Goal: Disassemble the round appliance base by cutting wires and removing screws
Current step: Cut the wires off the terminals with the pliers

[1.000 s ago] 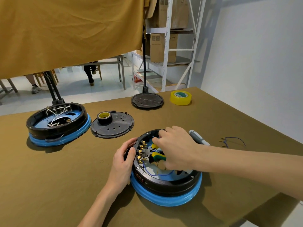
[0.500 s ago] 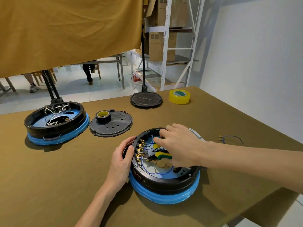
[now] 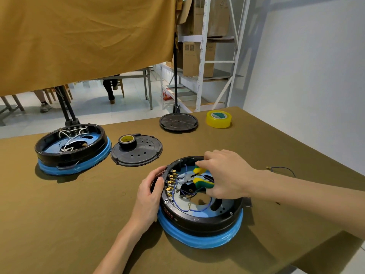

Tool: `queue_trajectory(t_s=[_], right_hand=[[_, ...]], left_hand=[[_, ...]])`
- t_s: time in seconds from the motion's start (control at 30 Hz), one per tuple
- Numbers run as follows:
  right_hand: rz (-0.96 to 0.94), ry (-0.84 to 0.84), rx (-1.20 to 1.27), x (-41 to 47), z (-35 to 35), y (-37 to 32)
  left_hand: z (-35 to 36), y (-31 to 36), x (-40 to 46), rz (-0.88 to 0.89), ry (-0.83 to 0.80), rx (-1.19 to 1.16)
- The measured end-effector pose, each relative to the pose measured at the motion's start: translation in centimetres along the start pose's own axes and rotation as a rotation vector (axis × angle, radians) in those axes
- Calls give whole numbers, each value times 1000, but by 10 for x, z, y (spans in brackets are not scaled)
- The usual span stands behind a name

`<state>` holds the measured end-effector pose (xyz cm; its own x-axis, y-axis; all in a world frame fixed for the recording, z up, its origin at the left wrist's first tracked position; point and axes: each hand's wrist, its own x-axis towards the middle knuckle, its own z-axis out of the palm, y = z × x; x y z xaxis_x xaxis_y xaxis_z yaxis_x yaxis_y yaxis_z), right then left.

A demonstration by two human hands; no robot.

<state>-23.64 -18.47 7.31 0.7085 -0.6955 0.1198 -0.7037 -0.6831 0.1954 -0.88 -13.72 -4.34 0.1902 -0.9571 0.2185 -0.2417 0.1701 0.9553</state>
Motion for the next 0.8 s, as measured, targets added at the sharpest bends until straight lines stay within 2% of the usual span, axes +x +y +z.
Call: queue_trajectory(t_s=[0.13,0.3,0.4,0.5,0.6,0.67,0.8], right_hand=[[66,-35,41,3,-2,7],[34,-161,83,-2,-1,10],[112,-68,244,-11,4,14],[273,84,411,-18,10,25],[406,156,453,-21,15,36],[380,111,448,-24,12,39],[174,-21,390,-17,2,22]], left_hand=[[-1,-1,1,7,-5,5],[0,-1,0,15,-5,2],[-1,-2,1,13,-13,0],[0,-3,2,11,-16,3],[1,-4,1,12,-13,1],[1,-4,1,17,-10,-7],[1,-2,3,20,-12,-43]])
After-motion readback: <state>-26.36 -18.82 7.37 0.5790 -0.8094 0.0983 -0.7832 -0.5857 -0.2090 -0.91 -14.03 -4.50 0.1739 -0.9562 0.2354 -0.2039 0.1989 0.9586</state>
